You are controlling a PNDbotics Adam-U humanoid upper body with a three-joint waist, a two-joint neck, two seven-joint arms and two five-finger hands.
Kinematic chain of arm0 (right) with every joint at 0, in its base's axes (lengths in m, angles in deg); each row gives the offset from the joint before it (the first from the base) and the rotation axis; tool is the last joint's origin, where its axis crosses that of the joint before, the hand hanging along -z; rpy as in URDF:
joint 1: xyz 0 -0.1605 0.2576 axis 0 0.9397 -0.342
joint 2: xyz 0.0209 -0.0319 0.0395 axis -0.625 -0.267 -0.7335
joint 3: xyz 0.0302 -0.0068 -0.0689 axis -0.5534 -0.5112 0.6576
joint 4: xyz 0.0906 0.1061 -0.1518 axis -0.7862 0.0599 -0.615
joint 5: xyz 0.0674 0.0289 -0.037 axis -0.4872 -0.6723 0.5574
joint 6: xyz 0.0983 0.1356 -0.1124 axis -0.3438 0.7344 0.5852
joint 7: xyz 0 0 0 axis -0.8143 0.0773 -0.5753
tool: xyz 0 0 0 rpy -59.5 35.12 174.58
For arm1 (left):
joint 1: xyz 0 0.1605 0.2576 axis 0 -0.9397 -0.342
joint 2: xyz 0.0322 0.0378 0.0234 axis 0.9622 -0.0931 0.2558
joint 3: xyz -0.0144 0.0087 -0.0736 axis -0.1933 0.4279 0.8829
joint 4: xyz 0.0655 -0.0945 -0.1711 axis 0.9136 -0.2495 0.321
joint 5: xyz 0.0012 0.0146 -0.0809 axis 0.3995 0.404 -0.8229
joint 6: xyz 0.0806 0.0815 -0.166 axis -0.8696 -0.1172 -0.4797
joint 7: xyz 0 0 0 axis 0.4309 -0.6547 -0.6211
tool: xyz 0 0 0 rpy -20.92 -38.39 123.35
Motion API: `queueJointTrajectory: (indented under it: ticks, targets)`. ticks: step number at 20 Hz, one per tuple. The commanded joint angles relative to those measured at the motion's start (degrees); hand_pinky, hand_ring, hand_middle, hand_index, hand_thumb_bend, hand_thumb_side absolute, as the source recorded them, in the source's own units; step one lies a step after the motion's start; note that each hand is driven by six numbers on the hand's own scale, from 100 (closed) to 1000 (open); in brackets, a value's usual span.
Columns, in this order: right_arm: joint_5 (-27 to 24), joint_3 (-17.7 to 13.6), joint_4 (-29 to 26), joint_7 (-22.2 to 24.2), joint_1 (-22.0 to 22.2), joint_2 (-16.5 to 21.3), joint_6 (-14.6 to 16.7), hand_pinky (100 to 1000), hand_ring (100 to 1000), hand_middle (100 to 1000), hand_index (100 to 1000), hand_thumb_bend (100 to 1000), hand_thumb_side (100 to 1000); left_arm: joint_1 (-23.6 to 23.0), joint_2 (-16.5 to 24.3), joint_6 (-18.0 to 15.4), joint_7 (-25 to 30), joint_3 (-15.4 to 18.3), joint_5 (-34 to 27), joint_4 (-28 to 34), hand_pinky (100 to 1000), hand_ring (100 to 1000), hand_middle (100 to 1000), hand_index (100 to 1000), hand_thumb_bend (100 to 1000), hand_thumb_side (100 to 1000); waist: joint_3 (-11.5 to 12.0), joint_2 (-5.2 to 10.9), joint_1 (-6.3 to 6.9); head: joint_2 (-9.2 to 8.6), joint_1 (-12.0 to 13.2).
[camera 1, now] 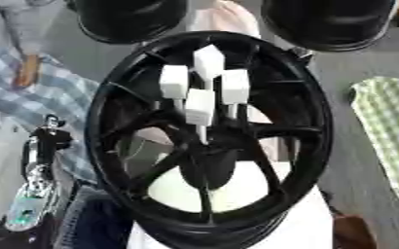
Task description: Pull the pin out of the wheel hub.
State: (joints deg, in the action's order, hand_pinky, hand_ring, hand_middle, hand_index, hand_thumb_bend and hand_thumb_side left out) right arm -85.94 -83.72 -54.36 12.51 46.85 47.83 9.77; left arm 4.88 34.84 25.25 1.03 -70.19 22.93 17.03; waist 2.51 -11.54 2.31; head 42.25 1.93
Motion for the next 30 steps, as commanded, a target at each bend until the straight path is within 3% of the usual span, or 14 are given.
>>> queueJointTrajectory:
  ticks: [1,6,11,16,19,22,24,27,30]
  targets:
    - [0.24,-0.17,-0.49,0.01,-0.21,1.85,0.09,488,616,503,677,655,165,0.73,1.49,-0.15,0.01,0.02,-0.38,0.90,645,561,463,671,100,820,0.03,0.83,-0.22,-0.50,-0.37]
    - [-0.08,-0.36,-0.56,-0.19,-0.25,1.71,0.10,487,616,503,677,655,165,1.44,1.70,-0.71,-1.48,1.75,-3.42,3.56,654,595,497,701,100,808,-0.26,0.70,-0.33,-0.54,-1.14]
    - [-0.75,-0.73,-0.96,-0.86,-0.20,1.61,0.19,485,615,502,676,655,162,2.49,2.59,-1.16,-1.03,3.20,-5.96,11.40,679,664,571,752,142,788,-0.45,0.28,-0.26,-0.43,-3.02]
    - [-0.85,-1.06,-1.69,-1.20,0.29,1.72,0.23,485,615,501,676,656,160,8.55,10.64,0.59,4.36,1.48,-4.60,19.06,679,641,543,736,100,680,-0.71,-0.16,0.19,-0.30,-4.64]
    - [-0.60,-1.22,-2.15,-1.35,0.52,1.86,0.22,486,615,501,676,656,158,15.35,19.05,0.37,9.99,-2.57,-2.33,20.25,685,636,539,737,100,586,-0.98,-0.47,0.60,-0.50,-5.06]
    - [-0.20,-1.45,-2.56,-1.54,1.02,2.02,0.23,487,615,502,676,657,157,24.51,27.68,-0.85,19.97,-9.35,1.05,17.45,709,664,572,759,106,497,-1.12,-0.63,1.01,-0.52,-5.33]
    - [0.06,-1.59,-2.76,-1.68,1.31,2.15,0.24,487,615,501,676,657,156,31.13,31.58,-2.91,27.23,-14.23,4.47,14.62,729,686,601,781,173,452,-1.18,-0.62,1.29,-0.41,-5.17]
    - [0.30,-1.62,-2.96,-1.77,1.55,2.32,0.21,487,614,501,676,657,156,39.88,33.22,-6.89,37.60,-20.48,9.49,10.83,758,719,642,808,245,440,-1.12,-0.49,1.62,-0.21,-5.12]
    - [0.39,-1.54,-2.99,-1.71,1.63,2.40,0.13,486,614,501,676,658,155,46.34,31.22,-10.24,46.15,-24.18,12.67,7.89,785,744,677,822,308,440,-0.99,-0.28,1.70,-0.24,-5.37]
